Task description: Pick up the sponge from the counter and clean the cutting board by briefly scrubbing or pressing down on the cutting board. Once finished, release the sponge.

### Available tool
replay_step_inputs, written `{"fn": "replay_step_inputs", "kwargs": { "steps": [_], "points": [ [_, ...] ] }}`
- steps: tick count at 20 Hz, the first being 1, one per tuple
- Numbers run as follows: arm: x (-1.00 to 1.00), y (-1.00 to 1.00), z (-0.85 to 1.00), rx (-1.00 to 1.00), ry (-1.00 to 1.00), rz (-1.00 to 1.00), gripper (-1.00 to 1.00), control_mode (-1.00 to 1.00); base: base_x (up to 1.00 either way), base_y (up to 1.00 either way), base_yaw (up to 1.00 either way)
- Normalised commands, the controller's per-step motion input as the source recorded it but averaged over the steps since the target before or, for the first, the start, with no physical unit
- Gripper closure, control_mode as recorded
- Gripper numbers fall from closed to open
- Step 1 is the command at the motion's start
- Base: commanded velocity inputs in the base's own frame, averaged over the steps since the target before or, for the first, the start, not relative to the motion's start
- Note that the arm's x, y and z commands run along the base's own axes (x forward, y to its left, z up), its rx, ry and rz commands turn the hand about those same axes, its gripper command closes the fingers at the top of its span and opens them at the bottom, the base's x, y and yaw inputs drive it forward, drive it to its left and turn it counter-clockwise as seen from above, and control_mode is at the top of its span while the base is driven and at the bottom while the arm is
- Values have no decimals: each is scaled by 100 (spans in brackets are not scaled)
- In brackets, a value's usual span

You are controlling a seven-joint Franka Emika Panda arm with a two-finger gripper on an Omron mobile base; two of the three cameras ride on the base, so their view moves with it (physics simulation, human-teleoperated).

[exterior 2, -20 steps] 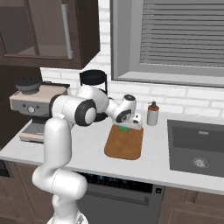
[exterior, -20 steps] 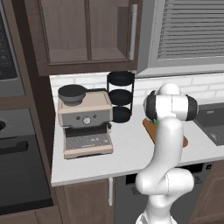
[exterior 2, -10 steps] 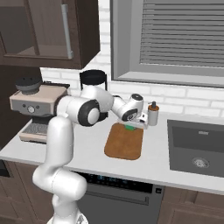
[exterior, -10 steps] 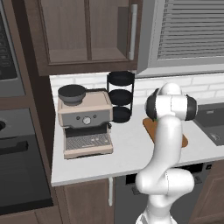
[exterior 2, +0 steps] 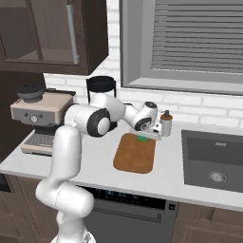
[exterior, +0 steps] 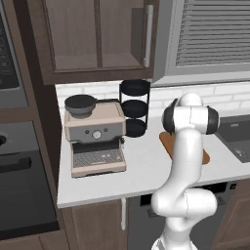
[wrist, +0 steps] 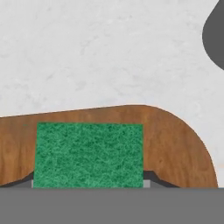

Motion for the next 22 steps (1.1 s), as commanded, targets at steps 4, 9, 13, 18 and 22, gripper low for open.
{"fn": "replay_step_inputs", "kwargs": {
  "steps": [4, 9, 13, 18, 22],
  "points": [
    [0, -34, -1, 0, 0, 0, 100, -100, 0, 0, 0],
    [-17, -25, -48, 0, 0, 0, 100, -100, 0, 0, 0],
    [-24, -11, -68, 0, 3, 0, 100, -100, 0, 0, 0],
    [-31, -18, -45, 0, 1, 0, 100, -100, 0, 0, 0],
    [-63, -35, -12, 0, 0, 0, 100, -100, 0, 0, 0]
  ]
}}
